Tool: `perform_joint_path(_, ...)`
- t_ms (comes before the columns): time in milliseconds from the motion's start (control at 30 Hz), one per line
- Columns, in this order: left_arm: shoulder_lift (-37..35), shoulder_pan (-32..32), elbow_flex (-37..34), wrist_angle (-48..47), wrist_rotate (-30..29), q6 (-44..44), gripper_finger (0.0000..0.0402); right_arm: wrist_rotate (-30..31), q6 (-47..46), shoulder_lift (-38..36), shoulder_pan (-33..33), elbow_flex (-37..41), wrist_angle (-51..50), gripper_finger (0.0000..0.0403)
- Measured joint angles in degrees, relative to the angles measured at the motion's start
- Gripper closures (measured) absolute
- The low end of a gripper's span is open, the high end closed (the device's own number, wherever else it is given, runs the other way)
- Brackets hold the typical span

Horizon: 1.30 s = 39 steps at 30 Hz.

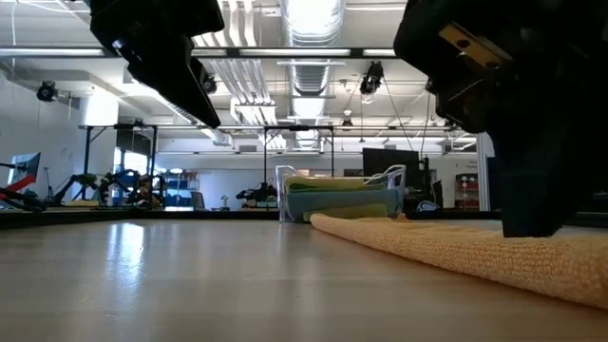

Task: Fold microfiber towels
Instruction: Fold the orange microfiber cloth

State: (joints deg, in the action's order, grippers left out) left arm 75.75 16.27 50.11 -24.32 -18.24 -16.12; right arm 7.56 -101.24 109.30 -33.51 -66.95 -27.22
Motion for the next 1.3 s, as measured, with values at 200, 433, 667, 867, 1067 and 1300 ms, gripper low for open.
perform_joint_path(200,0.0,0.0,0.0,0.8,0.0,0.0,0.0257,-0.4,-0.3,3.2,0.3,-0.2,5.2,0.0392)
perform_joint_path(433,0.0,0.0,-0.1,1.7,0.0,0.0,0.0257,-0.1,7.7,8.0,2.9,-3.6,15.0,0.0392)
perform_joint_path(667,0.0,0.0,-0.2,1.6,0.0,0.0,0.0257,4.0,16.4,8.4,4.1,-6.5,15.0,0.0392)
perform_joint_path(867,0.0,0.0,-0.3,1.4,0.0,0.0,0.0257,6.3,19.4,4.8,2.8,-6.7,13.9,0.0392)
perform_joint_path(1067,0.0,0.0,-0.3,1.6,0.1,0.0,0.0257,12.8,23.7,1.2,-0.1,-6.7,12.3,0.0392)
perform_joint_path(1300,0.0,-0.1,-0.3,1.4,-0.7,1.7,0.0257,16.8,23.7,-1.4,-3.1,-6.7,7.8,0.0392)
